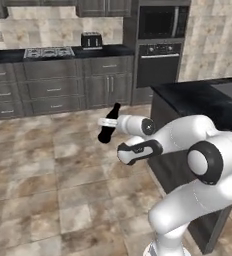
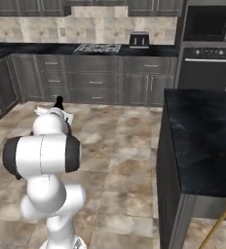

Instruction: Place the large bottle from the dining counter next to the other large bottle outside the sink, and place the small bottle from the dining counter next to the other small bottle inside the sink.

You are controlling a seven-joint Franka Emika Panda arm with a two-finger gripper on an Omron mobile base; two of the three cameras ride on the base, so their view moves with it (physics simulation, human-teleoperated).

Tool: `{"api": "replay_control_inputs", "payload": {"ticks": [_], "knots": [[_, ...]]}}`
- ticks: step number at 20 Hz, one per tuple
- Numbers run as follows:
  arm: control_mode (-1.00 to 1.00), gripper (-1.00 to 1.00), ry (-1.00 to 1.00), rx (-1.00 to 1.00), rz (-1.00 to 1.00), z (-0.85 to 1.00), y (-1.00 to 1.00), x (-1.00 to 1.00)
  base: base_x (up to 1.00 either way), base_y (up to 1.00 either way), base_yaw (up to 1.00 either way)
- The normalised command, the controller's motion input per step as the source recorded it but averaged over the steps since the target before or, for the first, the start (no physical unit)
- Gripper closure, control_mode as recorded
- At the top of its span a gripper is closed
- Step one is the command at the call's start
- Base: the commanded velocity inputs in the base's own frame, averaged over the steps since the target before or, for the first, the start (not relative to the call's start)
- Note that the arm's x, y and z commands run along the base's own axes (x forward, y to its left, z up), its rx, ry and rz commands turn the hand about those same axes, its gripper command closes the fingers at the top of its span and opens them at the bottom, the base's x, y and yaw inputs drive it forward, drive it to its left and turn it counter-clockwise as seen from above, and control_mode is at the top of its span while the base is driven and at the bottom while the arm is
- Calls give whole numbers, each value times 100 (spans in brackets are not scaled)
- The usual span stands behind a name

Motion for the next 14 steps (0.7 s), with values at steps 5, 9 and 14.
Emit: {"api": "replay_control_inputs", "payload": {"ticks": [5, 9, 14], "knots": [[100, 100, 0, 0, 0, 0, 0, 0, 86, 38, -33], [100, 100, 0, 0, 0, 0, 0, 0, 89, 58, -31], [100, 100, 0, 0, 0, 0, 0, 0, 80, 93, -24]]}}
